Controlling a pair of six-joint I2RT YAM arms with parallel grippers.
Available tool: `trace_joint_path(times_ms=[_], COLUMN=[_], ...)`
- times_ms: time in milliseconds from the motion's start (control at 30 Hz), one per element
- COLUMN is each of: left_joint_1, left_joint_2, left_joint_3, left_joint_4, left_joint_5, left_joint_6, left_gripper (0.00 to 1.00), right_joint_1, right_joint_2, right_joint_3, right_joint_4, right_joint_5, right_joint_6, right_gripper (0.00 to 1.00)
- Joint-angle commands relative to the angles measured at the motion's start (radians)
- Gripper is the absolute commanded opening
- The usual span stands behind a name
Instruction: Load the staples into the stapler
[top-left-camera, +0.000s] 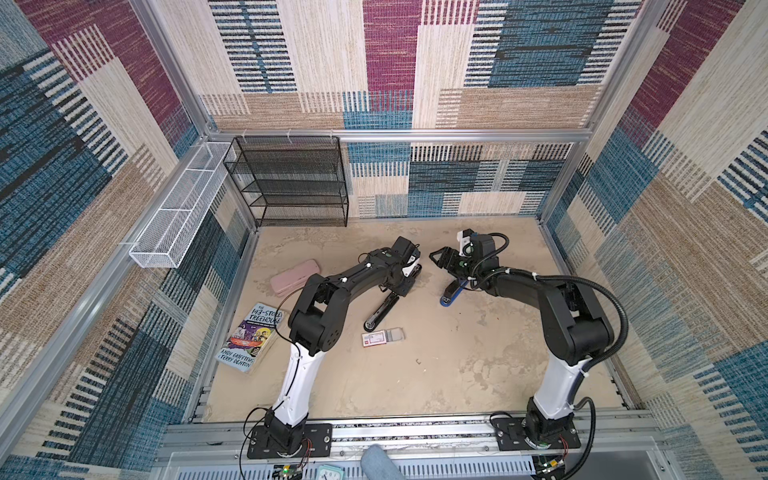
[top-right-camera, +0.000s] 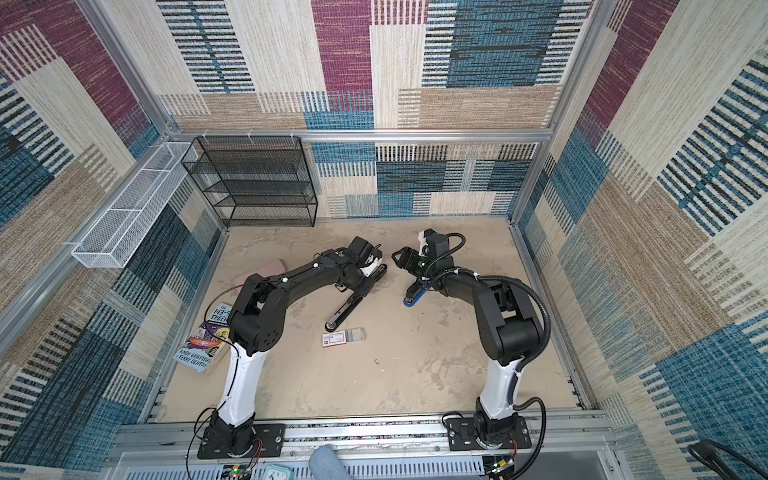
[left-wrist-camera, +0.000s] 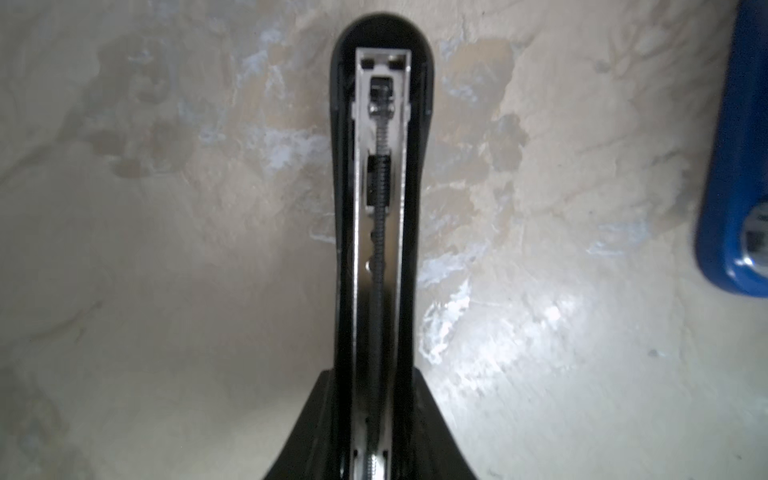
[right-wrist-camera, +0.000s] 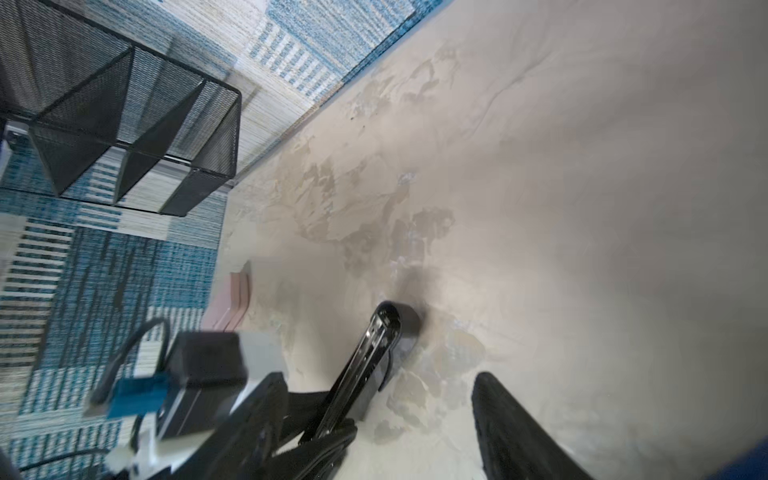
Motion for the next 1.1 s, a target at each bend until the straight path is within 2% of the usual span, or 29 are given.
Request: trace_joint_path(times_ms=[0,200,467,667,767,867,967,1067], left_joint_1=[0.001,0.004,0.007,0.007,0.007,0.007,0.007,0.007], left_joint_2=[-0.049,-0.063,-0.092,-0.084,-0.083,-0.072,-0.06,-0.064], left_joint_3=[-0.045,-0.065,-0.087,-0.088,-0.091,-0.082,-0.066,-0.067], left_joint_4=[0.12,0.128,0.169,0.169,0.171,0.159,0.137,0.126], left_joint_5=[-0.023,-0.027,-0.001,0.03,0.045,0.04,0.031,0.025], left_joint_6=[0.033,0.046,0.032,0.028,0.02,0.015,0.005,-0.005], left_gripper=[0.1,0.09,0.09,0.11,0.15,0.22,0.31,0.35], right_joint_1=[-0.006,-0.001,0.032,0.053,0.052,0.053,0.054,0.053], right_joint_2=[0.072,0.193,0.29,0.336,0.351,0.36,0.366,0.37], right_joint_3=[0.054,0.117,0.169,0.199,0.19,0.187,0.18,0.17], right_joint_4=[0.114,0.206,0.264,0.313,0.364,0.391,0.406,0.43], right_joint_5=[-0.125,-0.233,-0.288,-0.328,-0.337,-0.346,-0.347,-0.347], right_joint_6=[0.089,0.173,0.235,0.252,0.275,0.287,0.29,0.293], right_gripper=[0.74,0.74,0.72,0.61,0.52,0.43,0.38,0.37])
